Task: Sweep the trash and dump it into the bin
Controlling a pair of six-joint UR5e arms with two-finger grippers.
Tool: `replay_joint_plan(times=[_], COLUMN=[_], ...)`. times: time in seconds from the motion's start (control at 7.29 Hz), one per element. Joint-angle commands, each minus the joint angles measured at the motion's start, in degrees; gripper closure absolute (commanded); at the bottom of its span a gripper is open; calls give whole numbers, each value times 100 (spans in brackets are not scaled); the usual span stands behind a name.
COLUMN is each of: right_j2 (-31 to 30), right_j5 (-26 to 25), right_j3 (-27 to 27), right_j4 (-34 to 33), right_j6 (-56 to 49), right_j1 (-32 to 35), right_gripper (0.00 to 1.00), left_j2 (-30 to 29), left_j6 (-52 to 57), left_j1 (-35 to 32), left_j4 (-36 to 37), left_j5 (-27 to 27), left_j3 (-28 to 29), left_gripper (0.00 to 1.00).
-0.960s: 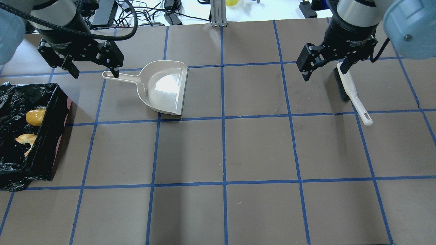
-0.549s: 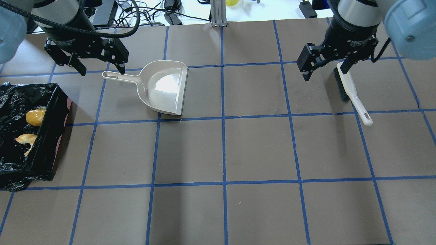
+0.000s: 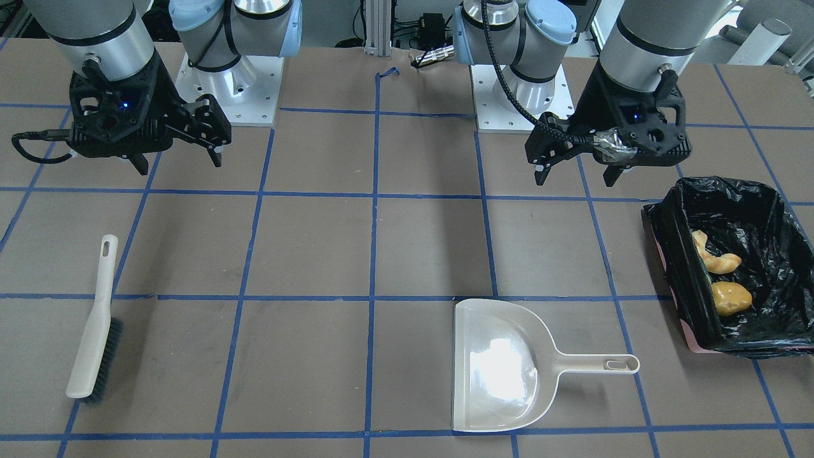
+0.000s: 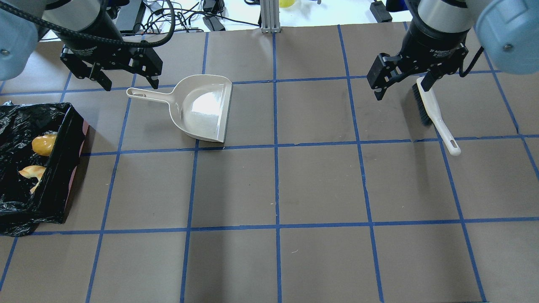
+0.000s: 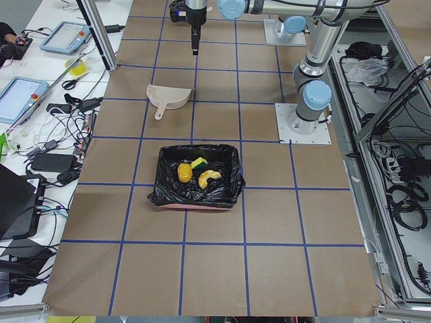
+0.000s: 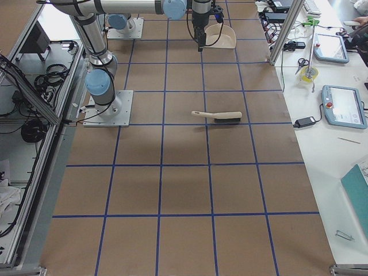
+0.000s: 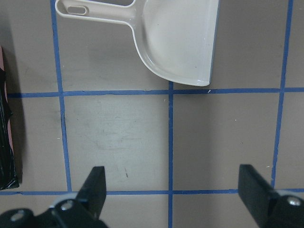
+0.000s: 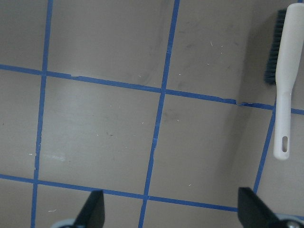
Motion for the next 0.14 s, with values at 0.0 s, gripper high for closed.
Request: replay_joint_plan(times=[0.0], right_j2=[17], right_j5=[0], right_j3=[9], right_j4=[-7], right_j6=[0], right_j1=[0], right_gripper=[0], left_j2=[13], left_j6=[13], left_j1=[0], left_j4=[1], left_j5=[3], left_j3=[-1], left_gripper=[0])
